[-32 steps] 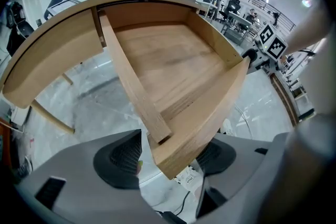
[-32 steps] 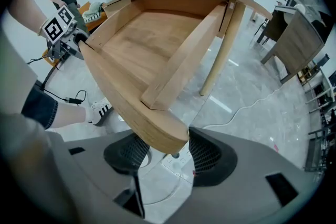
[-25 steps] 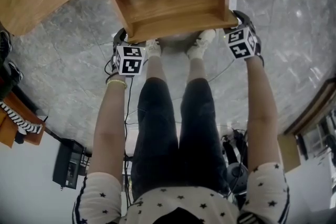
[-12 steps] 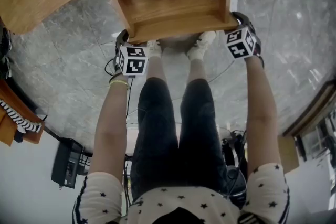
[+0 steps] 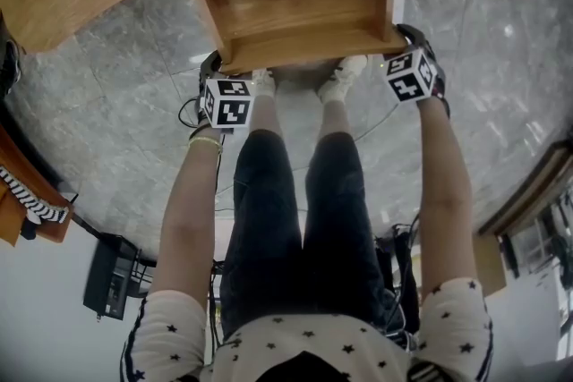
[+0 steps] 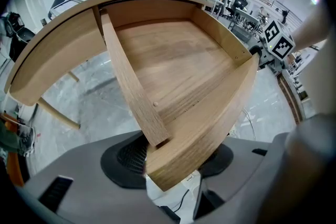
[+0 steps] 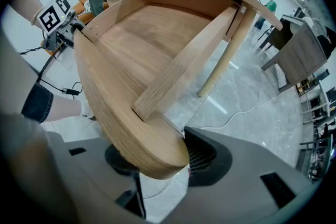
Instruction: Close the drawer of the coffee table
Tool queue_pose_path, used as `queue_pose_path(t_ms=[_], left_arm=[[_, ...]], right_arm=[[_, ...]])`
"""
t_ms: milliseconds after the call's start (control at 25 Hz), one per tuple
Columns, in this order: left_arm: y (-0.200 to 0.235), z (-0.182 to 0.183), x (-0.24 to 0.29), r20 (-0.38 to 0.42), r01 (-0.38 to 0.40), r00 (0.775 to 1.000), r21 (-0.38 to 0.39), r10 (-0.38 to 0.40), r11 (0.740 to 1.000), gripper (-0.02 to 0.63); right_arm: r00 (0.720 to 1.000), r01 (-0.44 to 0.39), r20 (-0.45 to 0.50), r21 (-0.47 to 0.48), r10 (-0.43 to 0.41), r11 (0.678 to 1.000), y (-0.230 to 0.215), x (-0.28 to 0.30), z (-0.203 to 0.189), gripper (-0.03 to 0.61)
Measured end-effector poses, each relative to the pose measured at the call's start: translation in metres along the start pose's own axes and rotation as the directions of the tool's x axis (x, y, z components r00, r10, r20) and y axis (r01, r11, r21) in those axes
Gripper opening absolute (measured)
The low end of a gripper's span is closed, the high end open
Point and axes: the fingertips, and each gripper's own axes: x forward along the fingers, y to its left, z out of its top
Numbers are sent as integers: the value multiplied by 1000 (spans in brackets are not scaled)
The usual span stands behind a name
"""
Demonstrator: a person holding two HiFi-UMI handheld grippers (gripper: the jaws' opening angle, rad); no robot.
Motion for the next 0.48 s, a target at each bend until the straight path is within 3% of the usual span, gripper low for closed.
queue_pose_path(t_ms=[480], left_arm=[[-1, 3, -21, -24, 30, 999, -35, -31, 999, 244]], right_arm=[[999, -39, -28, 1, 39, 999, 1, -20, 2, 202]])
